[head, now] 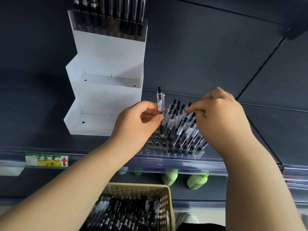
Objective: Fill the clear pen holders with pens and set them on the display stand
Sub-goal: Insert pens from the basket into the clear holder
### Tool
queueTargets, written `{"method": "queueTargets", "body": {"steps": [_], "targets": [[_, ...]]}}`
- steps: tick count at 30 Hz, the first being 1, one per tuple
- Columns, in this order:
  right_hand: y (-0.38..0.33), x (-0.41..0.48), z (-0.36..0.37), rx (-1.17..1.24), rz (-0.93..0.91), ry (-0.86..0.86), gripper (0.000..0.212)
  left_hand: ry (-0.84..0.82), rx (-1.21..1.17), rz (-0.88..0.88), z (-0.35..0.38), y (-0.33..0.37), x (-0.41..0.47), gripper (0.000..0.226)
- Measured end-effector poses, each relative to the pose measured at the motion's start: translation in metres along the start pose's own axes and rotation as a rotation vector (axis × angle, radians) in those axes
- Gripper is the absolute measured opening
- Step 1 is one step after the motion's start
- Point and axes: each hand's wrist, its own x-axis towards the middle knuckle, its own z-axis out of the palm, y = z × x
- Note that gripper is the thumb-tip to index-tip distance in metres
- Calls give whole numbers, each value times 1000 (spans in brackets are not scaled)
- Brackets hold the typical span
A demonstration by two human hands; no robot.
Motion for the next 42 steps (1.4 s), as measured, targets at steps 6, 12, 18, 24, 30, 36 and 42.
{"method": "queueTargets", "body": {"steps": [6, 12, 18, 24, 30, 36, 42], "targets": [[-3, 0, 6, -9, -64, 74, 50, 5, -1, 0, 0, -1, 2, 20], [-3, -1, 2, -11, -34, -9, 43, 7, 7, 1, -1, -1, 1, 20], [-4, -2, -7, -4, 13, -55, 43, -1, 19, -6, 0, -1, 1, 18], [-5, -3, -13, 58, 18, -72, 44, 0, 17, -10, 0, -1, 2, 17], [-8, -5, -17, 45, 5, -175, 44, -5, 6, -25, 1, -1, 2, 15], [-7, -5, -15, 88, 8, -135, 44, -35, -1, -27, 3, 0, -1, 16], [-9, -4, -2, 142, -23, -53, 42, -46, 21, -14, 5, 1, -2, 21]]}}
